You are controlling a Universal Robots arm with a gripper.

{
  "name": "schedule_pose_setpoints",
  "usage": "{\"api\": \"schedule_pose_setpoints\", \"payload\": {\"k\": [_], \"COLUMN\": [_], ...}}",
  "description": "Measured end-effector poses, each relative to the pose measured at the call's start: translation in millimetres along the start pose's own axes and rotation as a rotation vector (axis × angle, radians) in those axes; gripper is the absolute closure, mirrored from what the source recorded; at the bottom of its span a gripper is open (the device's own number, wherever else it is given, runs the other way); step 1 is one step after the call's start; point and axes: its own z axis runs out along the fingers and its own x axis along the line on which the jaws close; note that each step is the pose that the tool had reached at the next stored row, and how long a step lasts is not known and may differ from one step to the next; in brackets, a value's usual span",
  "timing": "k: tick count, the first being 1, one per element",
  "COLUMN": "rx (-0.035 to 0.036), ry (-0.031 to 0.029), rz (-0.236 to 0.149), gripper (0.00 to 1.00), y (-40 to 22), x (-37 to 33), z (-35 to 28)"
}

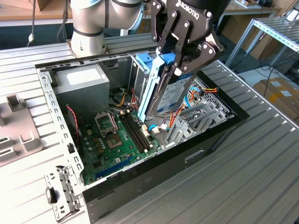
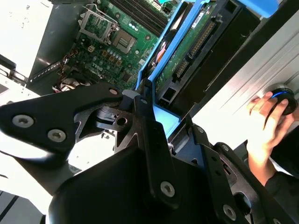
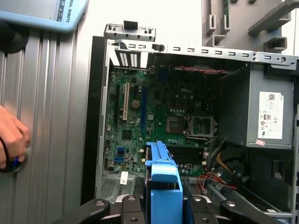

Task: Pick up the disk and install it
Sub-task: 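Pick up the disk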

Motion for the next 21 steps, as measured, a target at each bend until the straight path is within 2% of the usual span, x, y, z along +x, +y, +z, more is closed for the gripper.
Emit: {"api": "schedule_pose_setpoints", "payload": {"k": [4, 21], "rx": [-0.0001, -0.0003], "ry": [0.0000, 0.0000], "rz": [0.000, 0.000], "gripper": [0.63, 0.63], "y": [-6.1, -22.1], "x": [6.0, 24.1], "z": [0.0, 0.1]}}
